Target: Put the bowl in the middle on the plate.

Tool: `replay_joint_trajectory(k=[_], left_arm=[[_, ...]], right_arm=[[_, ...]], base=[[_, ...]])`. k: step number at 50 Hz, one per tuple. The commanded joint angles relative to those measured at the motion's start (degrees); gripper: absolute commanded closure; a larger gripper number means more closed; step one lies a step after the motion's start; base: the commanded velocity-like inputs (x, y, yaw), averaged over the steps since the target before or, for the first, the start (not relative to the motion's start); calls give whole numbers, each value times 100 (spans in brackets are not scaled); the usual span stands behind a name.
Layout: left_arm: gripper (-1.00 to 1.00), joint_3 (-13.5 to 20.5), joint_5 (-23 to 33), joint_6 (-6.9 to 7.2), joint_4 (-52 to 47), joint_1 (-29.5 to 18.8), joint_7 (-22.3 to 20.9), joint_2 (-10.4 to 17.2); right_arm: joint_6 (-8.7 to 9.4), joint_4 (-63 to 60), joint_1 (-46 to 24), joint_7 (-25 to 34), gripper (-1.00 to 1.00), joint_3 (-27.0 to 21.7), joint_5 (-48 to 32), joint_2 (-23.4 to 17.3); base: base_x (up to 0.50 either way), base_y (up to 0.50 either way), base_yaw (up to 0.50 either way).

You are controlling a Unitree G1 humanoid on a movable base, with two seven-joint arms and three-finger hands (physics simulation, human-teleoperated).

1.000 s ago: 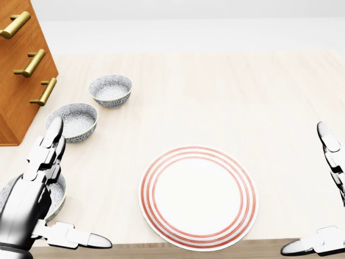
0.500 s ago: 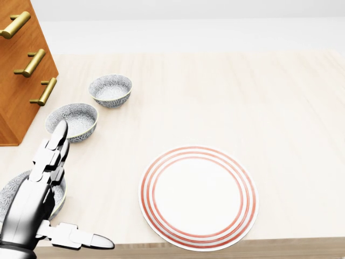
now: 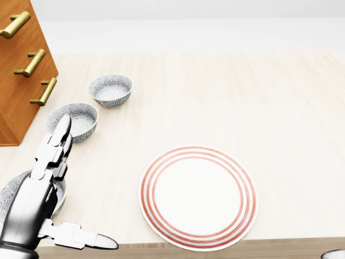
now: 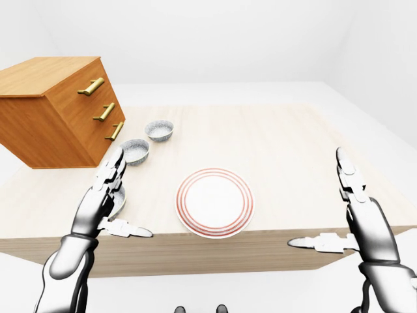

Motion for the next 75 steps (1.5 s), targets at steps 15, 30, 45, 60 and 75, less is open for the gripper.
replay_joint_trajectory(k=[15, 30, 45, 60, 75], left_arm=[[-100, -45, -3, 0, -18, 44, 23, -10], [-100, -240, 179, 0, -102, 72, 69, -10], [-100, -168, 151, 0, 185, 56, 133, -13], [-100, -202, 150, 0, -49, 29, 117, -25], [-100, -240, 145, 0, -64, 61, 150, -38]], right_arm=[[0, -216, 96, 1, -100, 55, 317, 114], [0, -246, 181, 308, -100, 41, 395, 182], [0, -252, 220, 453, -100, 44, 418, 214], [0, -239, 246, 485, -100, 69, 357, 236], [0, -117, 245, 447, -100, 98, 339, 284]], base=[[0, 0, 0], [0, 0, 0], [13, 0, 0], [31, 0, 0], [23, 2, 0]])
